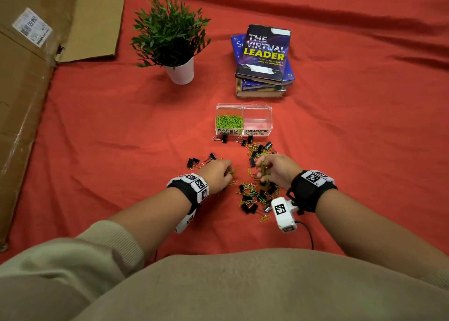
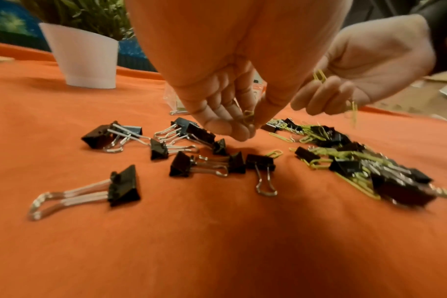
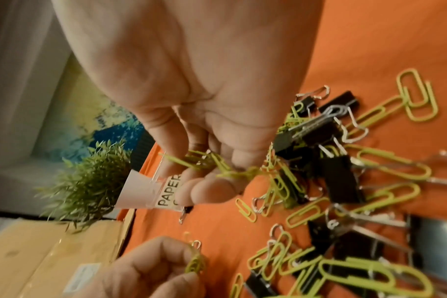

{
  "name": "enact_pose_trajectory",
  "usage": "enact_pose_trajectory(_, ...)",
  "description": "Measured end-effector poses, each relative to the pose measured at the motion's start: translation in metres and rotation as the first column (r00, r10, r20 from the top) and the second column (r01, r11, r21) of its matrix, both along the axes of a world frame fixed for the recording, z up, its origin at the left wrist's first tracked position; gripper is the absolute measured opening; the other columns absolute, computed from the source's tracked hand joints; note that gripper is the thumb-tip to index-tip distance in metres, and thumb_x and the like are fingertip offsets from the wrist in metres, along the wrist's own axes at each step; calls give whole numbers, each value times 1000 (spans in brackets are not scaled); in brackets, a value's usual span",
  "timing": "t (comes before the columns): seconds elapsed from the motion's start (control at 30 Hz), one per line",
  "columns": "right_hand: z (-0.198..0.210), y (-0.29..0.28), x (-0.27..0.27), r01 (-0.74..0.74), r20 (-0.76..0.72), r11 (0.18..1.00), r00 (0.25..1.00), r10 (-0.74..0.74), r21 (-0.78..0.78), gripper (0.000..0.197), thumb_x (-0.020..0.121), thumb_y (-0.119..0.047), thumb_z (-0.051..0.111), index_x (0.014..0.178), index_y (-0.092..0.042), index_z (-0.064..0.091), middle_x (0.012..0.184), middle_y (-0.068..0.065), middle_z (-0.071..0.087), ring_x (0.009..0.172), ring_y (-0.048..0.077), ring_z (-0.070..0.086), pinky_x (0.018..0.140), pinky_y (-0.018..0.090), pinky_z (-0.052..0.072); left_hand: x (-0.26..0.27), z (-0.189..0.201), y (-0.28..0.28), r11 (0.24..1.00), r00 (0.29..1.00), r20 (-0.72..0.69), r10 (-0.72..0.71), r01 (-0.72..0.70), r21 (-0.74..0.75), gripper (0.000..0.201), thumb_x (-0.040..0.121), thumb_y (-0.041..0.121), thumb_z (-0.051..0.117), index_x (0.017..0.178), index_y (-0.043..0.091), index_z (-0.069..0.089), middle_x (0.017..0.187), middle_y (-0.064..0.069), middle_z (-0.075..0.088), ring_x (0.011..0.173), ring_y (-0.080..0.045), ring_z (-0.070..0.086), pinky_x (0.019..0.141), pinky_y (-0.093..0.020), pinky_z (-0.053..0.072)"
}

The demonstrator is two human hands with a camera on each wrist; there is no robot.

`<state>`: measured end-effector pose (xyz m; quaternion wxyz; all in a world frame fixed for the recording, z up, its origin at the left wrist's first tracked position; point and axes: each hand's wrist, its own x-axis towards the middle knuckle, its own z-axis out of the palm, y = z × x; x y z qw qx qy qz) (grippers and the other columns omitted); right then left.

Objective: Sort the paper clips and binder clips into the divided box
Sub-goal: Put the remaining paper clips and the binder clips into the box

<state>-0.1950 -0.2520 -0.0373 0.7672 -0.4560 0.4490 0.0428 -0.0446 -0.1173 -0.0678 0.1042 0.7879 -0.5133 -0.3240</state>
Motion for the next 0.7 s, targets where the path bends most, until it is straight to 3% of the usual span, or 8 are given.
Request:
enact_pose_trajectory(0.13,-2,3,10,38,-44,999,998,-38,-1,21,90,-8,37,76,-7,52,65,8,48,53,18,46,44,23,38,-5,-4,2,987,970,179,-162,157,40,21,88,19,48,104,8,56,111,-13,58,106,-31,55,87,-38,46)
enact_pose_trajectory(0.23,-9,4,17,-134,-213,957,974,79,-256,21,91,-11,45,73,-7,56,64,7,51,51,17,46,44,24,38,-10,-7,3,970,927,284,-245,232,80,25,88,21,48,108,7,54,115,-13,56,111,-31,52,91,-40,44)
enact_pose_trajectory(0.27,-13,4,19,-266,-305,885,940,151,-382,22,91,-15,48,74,-6,58,65,8,53,53,19,48,48,26,40,-12,-8,4,967,919,300,-255,240,86,27,88,22,49,110,7,53,115,-13,56,112,-31,51,92,-40,43)
enact_pose_trajectory(0.33,-20,5,21,-532,-496,643,828,260,-551,28,89,-25,53,68,-7,56,64,9,55,61,22,52,57,29,41,-15,-9,5,965,911,318,-264,249,87,30,87,25,50,111,7,52,115,-13,55,111,-31,51,92,-42,45)
enact_pose_trajectory(0.4,-26,10,24,-685,-629,456,719,297,-568,35,86,-27,55,57,-10,45,58,6,50,66,26,54,59,29,39,-18,-9,5,960,901,332,-280,266,87,30,88,26,51,112,8,51,115,-12,55,111,-31,52,90,-42,45)
enact_pose_trajectory(0.47,-30,15,28,-758,-690,323,650,317,-566,27,87,-25,55,65,-10,52,68,8,55,76,30,57,64,31,42,-21,-8,4,949,880,354,-315,302,94,29,91,24,49,114,7,51,117,-12,54,111,-31,52,90,-40,43)
enact_pose_trajectory(0.57,-36,23,34,-787,-718,231,616,324,-572,26,90,-18,52,108,1,56,112,19,59,103,34,59,85,37,48,-23,-6,2,938,859,377,-345,326,116,27,94,17,43,117,5,51,119,-13,54,113,-32,52,89,-40,43)
enact_pose_trajectory(0.7,-44,34,32,-804,-737,150,590,330,-576,32,90,-4,41,121,6,46,125,22,49,117,37,49,95,44,45,-25,-5,1,930,842,395,-367,338,143,27,94,10,39,117,2,50,119,-16,55,112,-33,53,89,-41,44)
